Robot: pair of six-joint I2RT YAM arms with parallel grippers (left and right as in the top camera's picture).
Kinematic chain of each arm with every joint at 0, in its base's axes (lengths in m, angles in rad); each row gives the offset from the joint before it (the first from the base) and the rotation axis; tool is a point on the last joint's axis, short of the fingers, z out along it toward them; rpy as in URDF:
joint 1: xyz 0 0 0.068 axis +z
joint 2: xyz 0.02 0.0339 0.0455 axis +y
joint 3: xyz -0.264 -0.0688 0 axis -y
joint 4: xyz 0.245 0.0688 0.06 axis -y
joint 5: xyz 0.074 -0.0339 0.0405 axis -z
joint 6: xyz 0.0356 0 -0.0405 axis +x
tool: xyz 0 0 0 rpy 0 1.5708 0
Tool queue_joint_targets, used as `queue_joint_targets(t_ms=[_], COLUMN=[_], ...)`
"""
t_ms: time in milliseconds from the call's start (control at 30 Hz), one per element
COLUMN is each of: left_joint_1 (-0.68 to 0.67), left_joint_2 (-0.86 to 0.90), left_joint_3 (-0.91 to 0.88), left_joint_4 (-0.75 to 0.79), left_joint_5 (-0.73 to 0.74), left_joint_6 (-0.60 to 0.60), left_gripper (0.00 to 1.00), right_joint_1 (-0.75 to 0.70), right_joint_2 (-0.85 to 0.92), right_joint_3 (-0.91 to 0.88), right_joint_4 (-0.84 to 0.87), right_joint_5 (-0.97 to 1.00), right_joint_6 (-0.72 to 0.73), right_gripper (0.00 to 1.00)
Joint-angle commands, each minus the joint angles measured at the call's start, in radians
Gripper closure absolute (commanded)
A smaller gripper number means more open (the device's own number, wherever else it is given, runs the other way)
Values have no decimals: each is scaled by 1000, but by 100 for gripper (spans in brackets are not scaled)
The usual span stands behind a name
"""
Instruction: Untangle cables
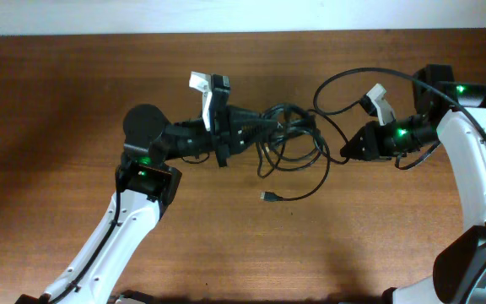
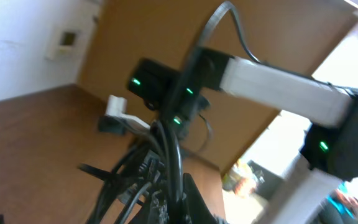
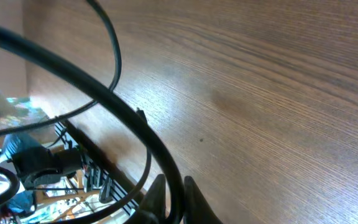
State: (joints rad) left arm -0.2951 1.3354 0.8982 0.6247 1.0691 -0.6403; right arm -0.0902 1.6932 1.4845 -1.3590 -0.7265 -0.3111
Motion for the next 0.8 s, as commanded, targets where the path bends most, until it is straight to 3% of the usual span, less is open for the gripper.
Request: queue_joint_targets(t_ms=[0, 167, 233, 367, 433, 533, 767], left_joint_1=[7, 1, 1, 1, 3, 18, 19], left_joint_2=[-19, -19, -19, -19, -19, -19, -19], left_joint_3=[15, 15, 15, 15, 15, 15, 15], left_joint_4=[18, 18, 17, 18, 18, 9, -22], left_joint_5=[-204, -119, -74, 59, 156, 235, 219], left_joint_6=[-30, -17, -14, 75, 141, 172, 172], left_gripper=[100, 100, 100, 100, 100, 100, 100], right_joint_1=[-14, -14, -14, -15, -18, -23, -23], right_joint_2=[-2, -2, -2, -3, -4, -4, -12], right_joint_3=[-14, -14, -14, -13, 3, 59, 145], right_joint_4=[-4, 6, 6, 20, 25, 23, -34], right_joint_5=[-40, -95, -110, -175, -194, -194, -195], right_joint_6=[-25, -25, -25, -25, -25, -21, -40], right_gripper=[85, 55, 47, 30, 15, 13, 13])
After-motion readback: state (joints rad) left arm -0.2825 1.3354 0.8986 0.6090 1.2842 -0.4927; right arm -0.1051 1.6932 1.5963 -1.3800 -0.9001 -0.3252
